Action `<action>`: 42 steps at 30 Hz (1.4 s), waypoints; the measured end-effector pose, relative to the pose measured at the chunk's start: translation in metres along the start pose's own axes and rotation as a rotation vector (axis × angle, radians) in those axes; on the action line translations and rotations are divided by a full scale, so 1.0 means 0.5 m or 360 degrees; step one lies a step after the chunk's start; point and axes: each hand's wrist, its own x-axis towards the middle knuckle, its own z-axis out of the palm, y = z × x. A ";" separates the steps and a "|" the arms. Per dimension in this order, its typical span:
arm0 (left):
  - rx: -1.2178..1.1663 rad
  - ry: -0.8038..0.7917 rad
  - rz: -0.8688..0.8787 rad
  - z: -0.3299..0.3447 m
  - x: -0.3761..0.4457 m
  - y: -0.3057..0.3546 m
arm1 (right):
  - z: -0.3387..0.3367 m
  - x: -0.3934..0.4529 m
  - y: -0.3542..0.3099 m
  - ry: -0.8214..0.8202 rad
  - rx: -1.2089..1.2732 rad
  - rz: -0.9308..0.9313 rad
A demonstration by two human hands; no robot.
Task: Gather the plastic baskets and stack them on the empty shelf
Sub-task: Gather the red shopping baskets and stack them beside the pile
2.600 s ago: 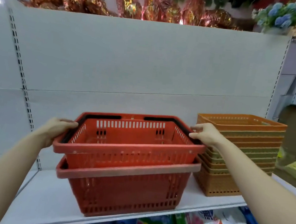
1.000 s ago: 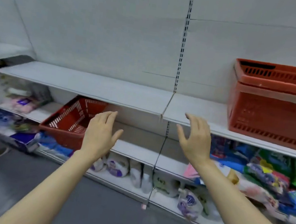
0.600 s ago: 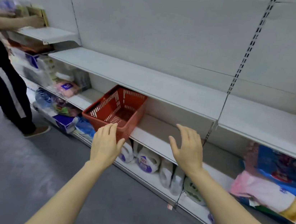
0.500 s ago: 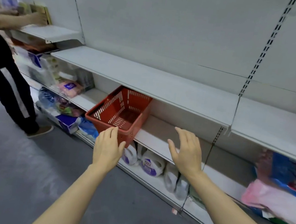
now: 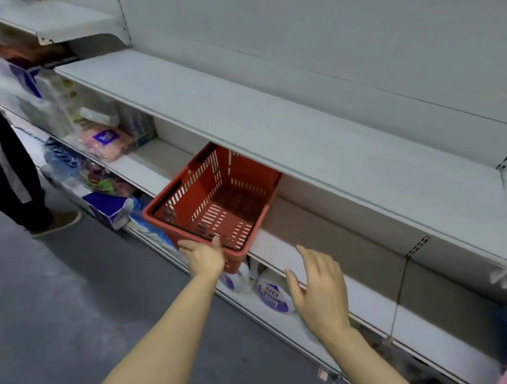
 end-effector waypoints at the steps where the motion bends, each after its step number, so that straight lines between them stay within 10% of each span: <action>1: -0.0113 -0.0038 -0.0093 0.018 0.022 0.005 | 0.017 0.001 -0.002 0.0002 -0.0016 0.0022; 10: -0.0224 0.0115 -0.0198 0.016 0.178 -0.072 | 0.137 0.023 -0.017 -0.0087 -0.0001 0.0211; 19: -0.0123 -0.0084 0.0277 -0.194 0.411 -0.267 | 0.228 0.133 0.010 0.0117 0.0046 0.0629; 25: -0.0085 -0.0149 0.0342 -0.223 0.471 -0.292 | 0.247 0.128 0.058 -0.0372 0.0489 0.0972; 42: -0.0264 -0.0102 0.0590 -0.263 0.279 -0.288 | 0.098 -0.045 0.000 0.0264 0.0959 0.1223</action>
